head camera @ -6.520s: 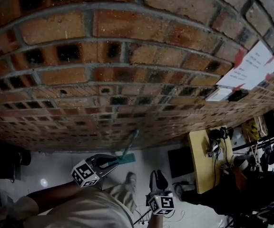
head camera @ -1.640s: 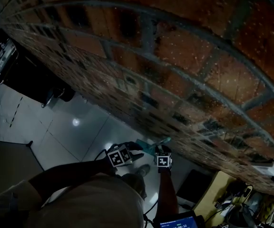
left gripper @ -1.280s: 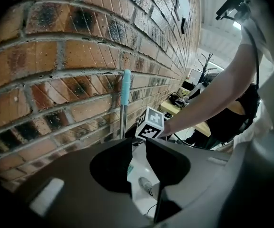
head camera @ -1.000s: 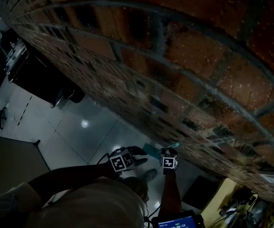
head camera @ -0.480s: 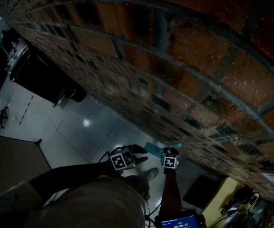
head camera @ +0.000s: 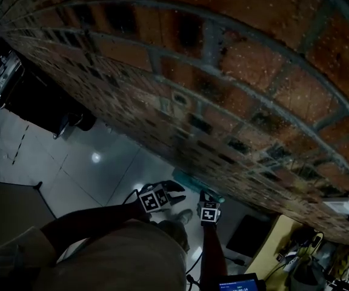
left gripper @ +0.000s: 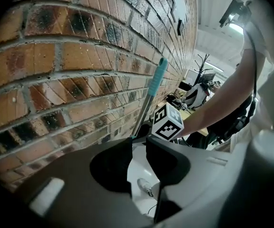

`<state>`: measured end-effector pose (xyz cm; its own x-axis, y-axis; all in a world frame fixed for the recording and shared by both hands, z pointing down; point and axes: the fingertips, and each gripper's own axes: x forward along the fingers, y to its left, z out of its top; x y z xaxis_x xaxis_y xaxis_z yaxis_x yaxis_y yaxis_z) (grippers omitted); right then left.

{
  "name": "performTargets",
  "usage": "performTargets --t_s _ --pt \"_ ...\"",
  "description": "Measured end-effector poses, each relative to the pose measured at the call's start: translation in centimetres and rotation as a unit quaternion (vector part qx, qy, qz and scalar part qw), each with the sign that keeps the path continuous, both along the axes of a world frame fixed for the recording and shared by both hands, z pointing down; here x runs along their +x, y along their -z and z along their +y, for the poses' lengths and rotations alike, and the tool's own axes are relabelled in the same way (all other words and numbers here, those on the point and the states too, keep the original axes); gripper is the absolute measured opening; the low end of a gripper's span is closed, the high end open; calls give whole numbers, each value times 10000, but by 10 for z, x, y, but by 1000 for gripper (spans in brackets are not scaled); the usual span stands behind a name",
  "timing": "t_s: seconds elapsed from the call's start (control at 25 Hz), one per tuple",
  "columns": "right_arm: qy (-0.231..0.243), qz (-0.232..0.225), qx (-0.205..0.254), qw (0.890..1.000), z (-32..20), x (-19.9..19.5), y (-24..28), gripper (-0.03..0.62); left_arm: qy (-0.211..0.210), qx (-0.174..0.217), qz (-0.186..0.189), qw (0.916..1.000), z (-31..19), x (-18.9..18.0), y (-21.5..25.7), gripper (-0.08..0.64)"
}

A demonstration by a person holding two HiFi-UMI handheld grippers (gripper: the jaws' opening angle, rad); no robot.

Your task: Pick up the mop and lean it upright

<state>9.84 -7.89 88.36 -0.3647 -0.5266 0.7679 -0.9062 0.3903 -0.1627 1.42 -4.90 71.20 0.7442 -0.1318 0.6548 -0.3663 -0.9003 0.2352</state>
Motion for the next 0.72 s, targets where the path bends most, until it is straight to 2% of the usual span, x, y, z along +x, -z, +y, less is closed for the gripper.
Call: performTargets --t_s 0.4,0.72 --pt "-127 -137 453 9988 6 1 85 109 -274 43 116 9995 5 10 2 110" --pt "18 -85 911 9958 23 -2 149 109 -455 109 252 9986 7 19 8 123"
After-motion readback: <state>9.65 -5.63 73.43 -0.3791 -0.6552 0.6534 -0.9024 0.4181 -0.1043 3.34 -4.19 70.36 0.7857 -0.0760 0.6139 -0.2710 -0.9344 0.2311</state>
